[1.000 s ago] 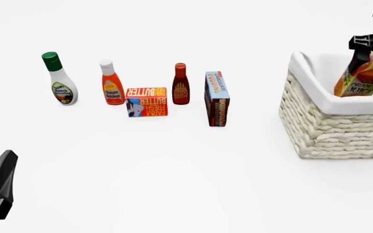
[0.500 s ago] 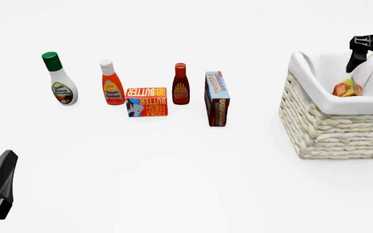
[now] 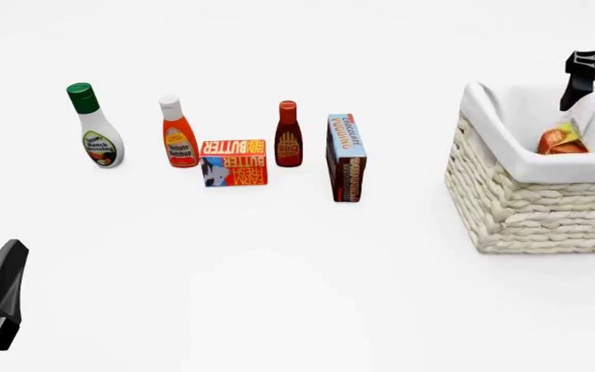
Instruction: Pick the orange juice and place it in the basket.
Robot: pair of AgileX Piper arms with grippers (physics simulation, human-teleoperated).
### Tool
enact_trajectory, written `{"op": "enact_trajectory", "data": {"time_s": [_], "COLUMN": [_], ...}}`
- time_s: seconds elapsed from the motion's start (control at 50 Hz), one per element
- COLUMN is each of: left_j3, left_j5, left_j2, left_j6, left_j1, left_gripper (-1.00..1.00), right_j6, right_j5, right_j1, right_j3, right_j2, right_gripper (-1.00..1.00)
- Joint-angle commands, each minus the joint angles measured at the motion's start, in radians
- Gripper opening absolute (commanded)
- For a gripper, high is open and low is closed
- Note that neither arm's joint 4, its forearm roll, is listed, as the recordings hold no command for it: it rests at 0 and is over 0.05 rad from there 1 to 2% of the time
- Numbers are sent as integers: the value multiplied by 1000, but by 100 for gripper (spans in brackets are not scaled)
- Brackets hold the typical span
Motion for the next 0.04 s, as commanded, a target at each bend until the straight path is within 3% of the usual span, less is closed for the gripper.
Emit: {"op": "enact_trajectory", "data": {"time_s": [0.02,0.04], "left_j3": [1,1], "left_j5": [-2,-2], "left_j2": [-1,-1], "left_j6": [3,3], "left_j1": [0,0], "left_gripper": [100,100], "right_j6": [-7,-4], "right_j5": [0,0], "right_j1": [3,5], "right_j3": [1,0], "right_j2": [6,5], "right_gripper": [100,100]}}
